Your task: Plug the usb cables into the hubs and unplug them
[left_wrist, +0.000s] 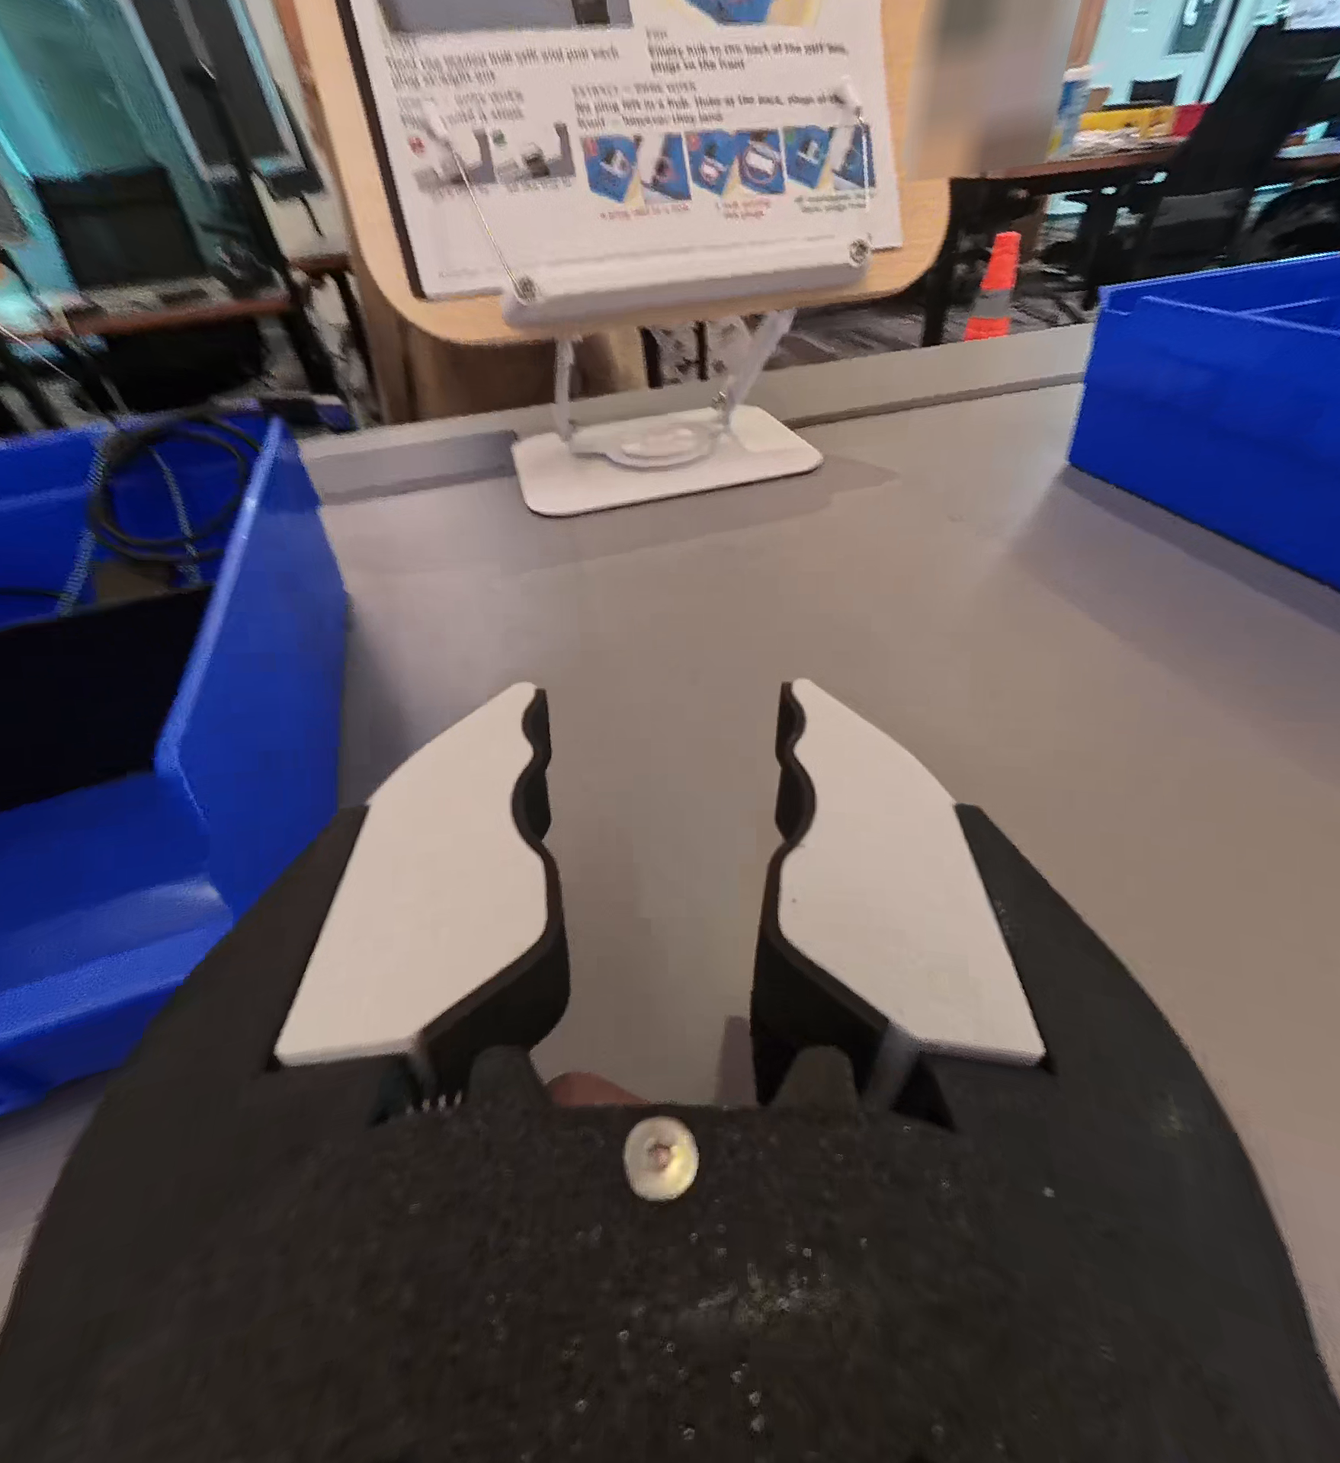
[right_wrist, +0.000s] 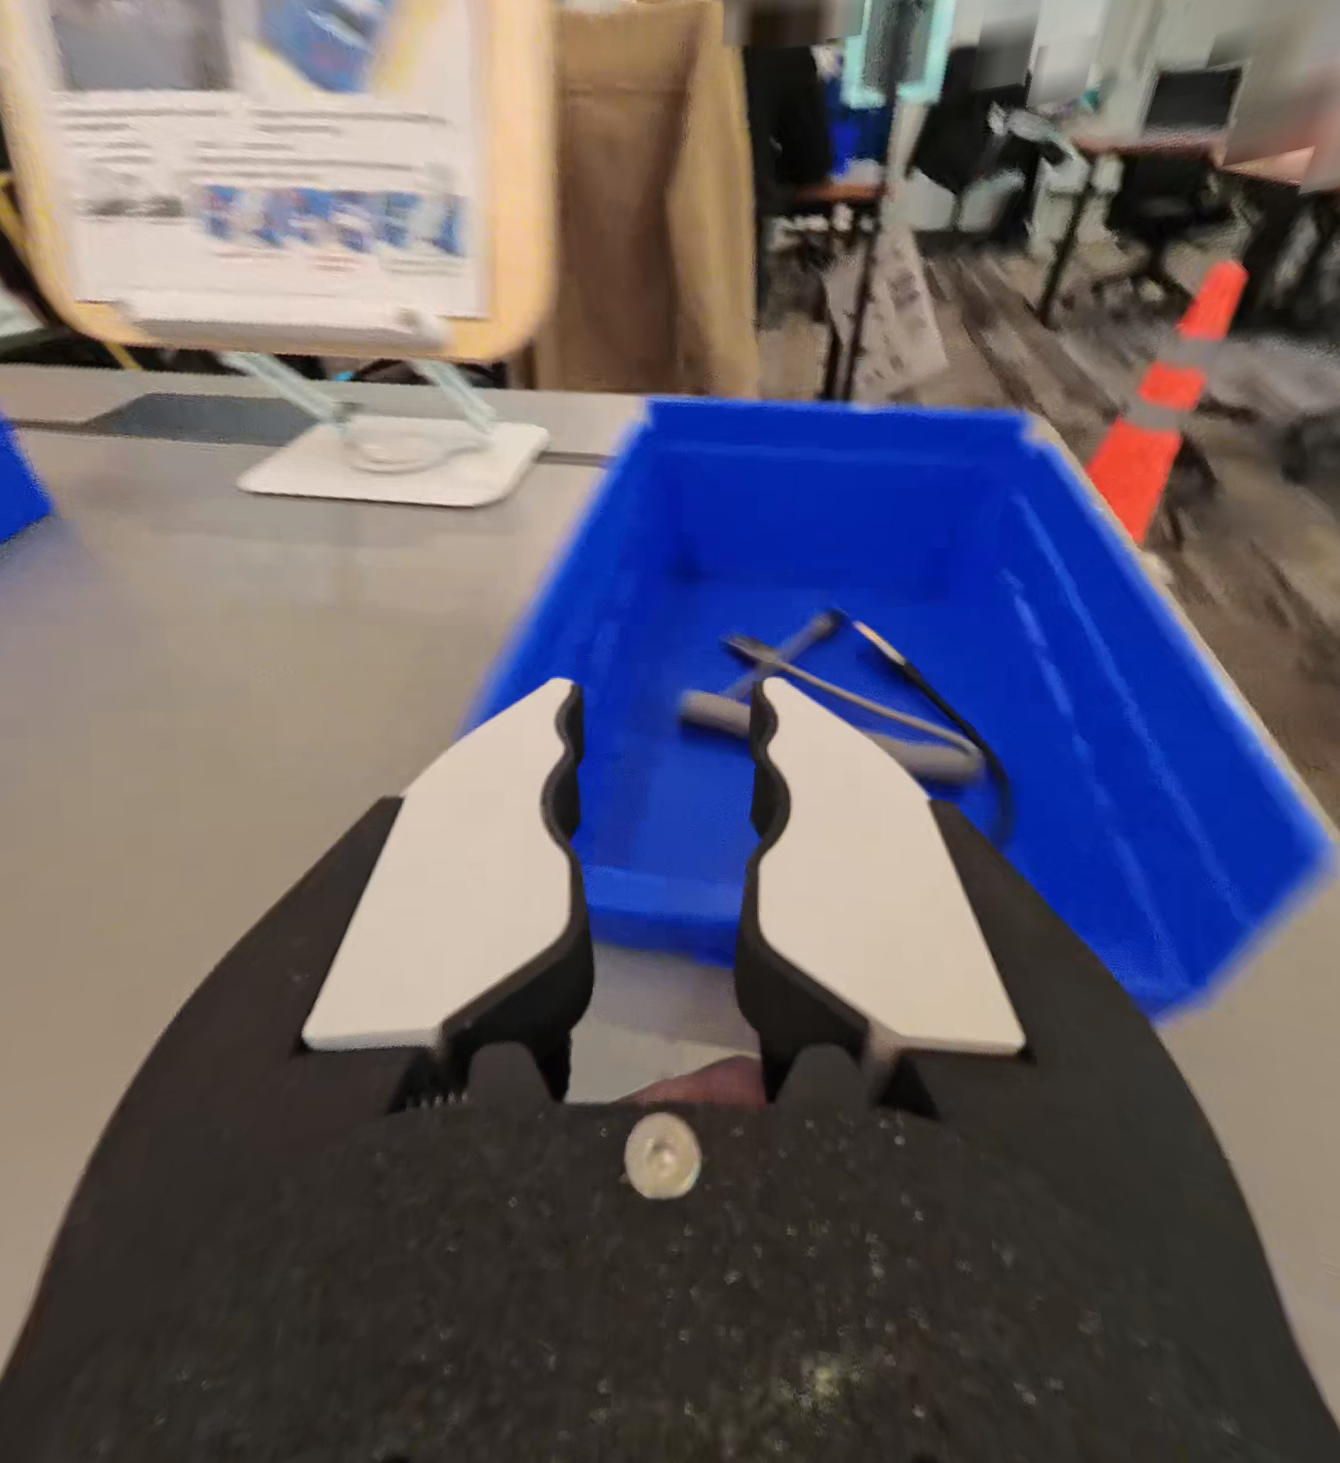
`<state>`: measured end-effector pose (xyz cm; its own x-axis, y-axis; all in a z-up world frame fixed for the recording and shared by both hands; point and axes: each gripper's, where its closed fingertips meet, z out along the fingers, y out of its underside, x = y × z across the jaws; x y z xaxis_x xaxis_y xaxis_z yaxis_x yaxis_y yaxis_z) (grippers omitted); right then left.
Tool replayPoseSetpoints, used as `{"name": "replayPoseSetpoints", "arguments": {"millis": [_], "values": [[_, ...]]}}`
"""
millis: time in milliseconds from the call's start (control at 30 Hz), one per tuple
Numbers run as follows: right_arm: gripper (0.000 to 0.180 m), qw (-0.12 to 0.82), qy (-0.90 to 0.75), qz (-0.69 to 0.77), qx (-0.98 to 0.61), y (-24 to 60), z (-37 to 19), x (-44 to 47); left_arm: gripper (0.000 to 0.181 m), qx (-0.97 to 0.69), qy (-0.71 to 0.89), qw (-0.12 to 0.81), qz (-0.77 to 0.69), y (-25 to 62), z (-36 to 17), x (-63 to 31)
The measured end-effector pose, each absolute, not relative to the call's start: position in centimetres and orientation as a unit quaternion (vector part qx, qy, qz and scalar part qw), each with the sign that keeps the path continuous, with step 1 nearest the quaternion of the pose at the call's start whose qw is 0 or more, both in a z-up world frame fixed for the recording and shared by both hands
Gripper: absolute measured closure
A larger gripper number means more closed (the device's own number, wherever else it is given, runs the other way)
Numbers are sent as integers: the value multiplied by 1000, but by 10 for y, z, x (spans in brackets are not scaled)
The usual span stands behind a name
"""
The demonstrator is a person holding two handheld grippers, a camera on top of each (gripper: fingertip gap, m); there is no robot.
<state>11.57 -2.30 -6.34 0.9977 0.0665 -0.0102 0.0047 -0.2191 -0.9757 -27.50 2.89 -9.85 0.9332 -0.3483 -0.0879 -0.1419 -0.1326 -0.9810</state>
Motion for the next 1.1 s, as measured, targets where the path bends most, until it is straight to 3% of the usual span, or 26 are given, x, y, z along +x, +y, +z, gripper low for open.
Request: {"name": "replayPoseSetpoints", "arguments": {"millis": [133, 267, 367, 1100], "values": [[139, 627, -112, 73, -767, 1, -57, 4, 127, -765, 157, 620, -75, 37, -97, -262], [136, 618, -105, 88, -774, 26, -86, -42, 122, -790, 136, 592, -82, 43, -111, -265], [136, 623, -101, 72, -773, 30, -98, -50, 114, -785, 134, 598, -90, 44, -113, -270], [137, 633, -79, 89, -765, 29, -105, -47, 120, -788, 126, 592, -113, 47, -114, -271]]}}
